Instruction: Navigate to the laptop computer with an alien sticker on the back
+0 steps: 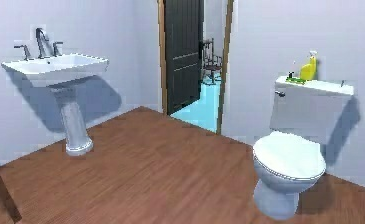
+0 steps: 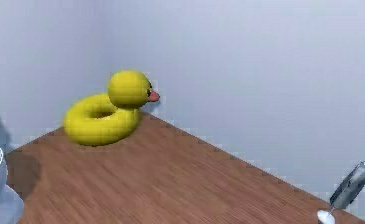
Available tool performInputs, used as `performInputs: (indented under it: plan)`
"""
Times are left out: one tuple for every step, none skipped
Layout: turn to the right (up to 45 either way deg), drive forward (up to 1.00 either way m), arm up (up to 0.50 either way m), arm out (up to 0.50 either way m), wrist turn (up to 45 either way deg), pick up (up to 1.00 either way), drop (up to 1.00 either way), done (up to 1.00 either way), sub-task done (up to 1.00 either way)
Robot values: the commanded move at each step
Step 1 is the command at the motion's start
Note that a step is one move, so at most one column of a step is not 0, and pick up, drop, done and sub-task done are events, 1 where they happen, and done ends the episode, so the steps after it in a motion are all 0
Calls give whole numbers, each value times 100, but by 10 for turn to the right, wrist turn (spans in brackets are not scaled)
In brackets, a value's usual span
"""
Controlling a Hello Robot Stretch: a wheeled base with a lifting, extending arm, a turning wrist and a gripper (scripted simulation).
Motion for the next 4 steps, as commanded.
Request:
performInputs:
  plan:
    - [0,100,0,0,0,0,0,0,0]
    - [-60,0,0,0,0,0,0,0,0]
    - [0,60,0,0,0,0,0,0,0]
    - [0,40,0,0,0,0,0,0,0]
